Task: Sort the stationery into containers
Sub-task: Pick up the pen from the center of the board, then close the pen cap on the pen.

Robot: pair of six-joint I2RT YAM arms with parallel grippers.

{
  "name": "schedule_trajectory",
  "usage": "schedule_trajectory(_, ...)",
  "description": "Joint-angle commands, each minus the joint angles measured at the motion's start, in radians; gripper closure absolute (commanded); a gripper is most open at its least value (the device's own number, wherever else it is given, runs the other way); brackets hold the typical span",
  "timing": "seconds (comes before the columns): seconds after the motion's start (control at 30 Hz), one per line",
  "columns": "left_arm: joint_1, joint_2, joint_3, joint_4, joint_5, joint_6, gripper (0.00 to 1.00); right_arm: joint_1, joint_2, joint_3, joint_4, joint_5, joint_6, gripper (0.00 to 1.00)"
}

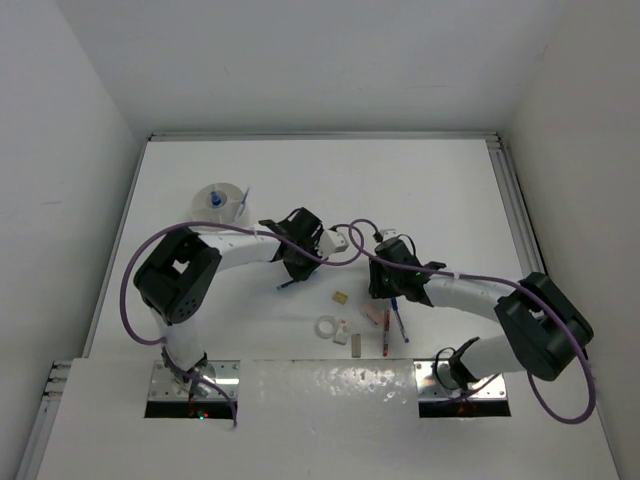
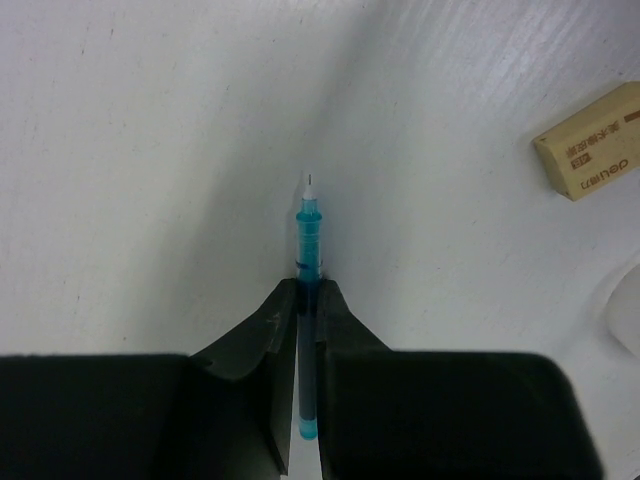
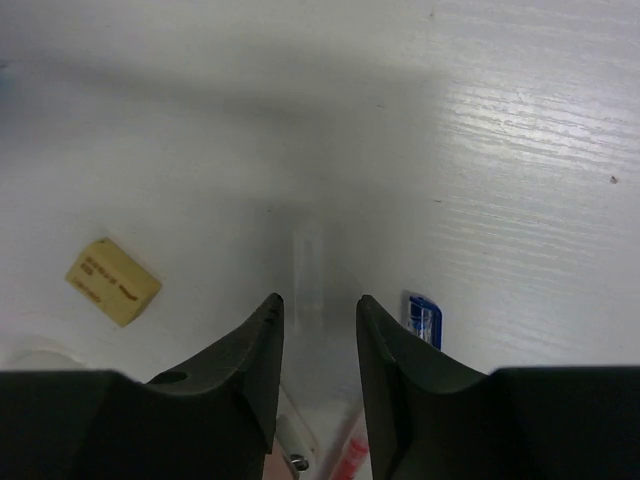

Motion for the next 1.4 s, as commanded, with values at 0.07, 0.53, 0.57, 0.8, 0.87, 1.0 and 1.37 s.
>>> schedule_trajectory(0.07, 0.022, 0.01, -0.077, -0.148, -0.025, -0.016, 1.0, -0.018, 0.064, 0.043, 0.046, 0.029, -0.013, 0.69)
schedule_trajectory(0.53, 0.035, -0.083, -0.063, -0.174, -0.008, -0.013, 1.0, -0.026, 0.127, 0.103, 0.003, 0.034, -0.042, 1.0)
schedule_trajectory(0.57, 0.035, -0.09, -0.056, -0.179, -0.001, -0.007, 1.0, -0.04, 0.096, 0.107, 0.006, 0.02, -0.045, 1.0)
schedule_trajectory(0.8, 0.033, -0.24, -0.034, -0.202, 0.136, 0.073, 1.0, -0.184, -0.148, 0.242, 0.11, -0.326, 0.034, 1.0)
schedule_trajectory(0.87, 0.028, -0.331, -0.046, -0.158, 0.163, 0.101, 1.0, -0.189, -0.192, 0.306, 0.148, -0.327, 0.056, 1.0)
schedule_trajectory(1.0, 0.019, -0.448, -0.056, -0.024, 0.263, 0.084, 1.0, -0.187, -0.315, 0.273, 0.448, -0.347, 0.08, 1.0)
schedule_trajectory(1.37, 0.079, -0.546, 0.006, 0.544, 0.576, -0.411, 1.0, -0.135, -0.307, 0.339, 0.853, -0.388, 0.067, 1.0)
